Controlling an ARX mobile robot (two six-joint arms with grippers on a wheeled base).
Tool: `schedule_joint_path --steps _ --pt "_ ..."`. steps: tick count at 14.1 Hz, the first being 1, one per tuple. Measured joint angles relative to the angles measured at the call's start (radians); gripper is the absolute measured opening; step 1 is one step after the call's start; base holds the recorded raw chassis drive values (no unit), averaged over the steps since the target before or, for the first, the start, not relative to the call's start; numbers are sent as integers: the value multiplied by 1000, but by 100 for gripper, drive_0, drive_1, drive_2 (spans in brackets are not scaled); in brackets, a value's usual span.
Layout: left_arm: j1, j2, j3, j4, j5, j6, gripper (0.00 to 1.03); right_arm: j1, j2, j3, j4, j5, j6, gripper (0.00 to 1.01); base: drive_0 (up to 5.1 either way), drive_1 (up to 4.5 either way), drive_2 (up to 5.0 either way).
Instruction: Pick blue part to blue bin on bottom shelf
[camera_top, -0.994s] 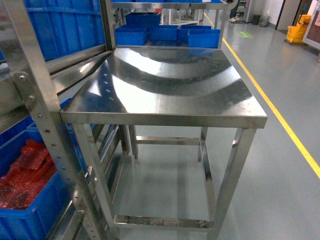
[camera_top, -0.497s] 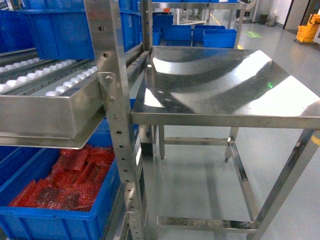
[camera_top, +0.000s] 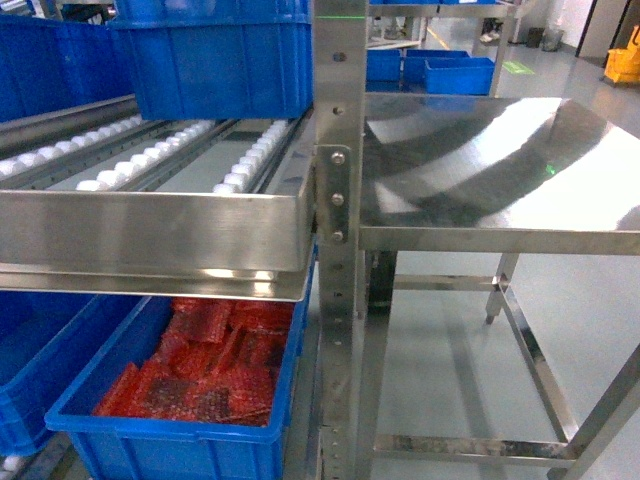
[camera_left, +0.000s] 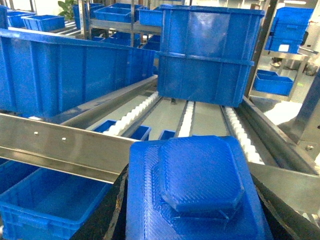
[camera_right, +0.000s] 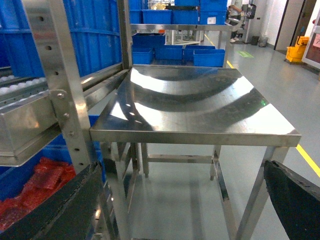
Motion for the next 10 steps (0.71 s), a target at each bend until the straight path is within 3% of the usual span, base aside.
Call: schedule_joint_path --steps 10 --pt "0 -1 0 0 0 0 43 0 0 0 0 0 0 98 -499 237 237"
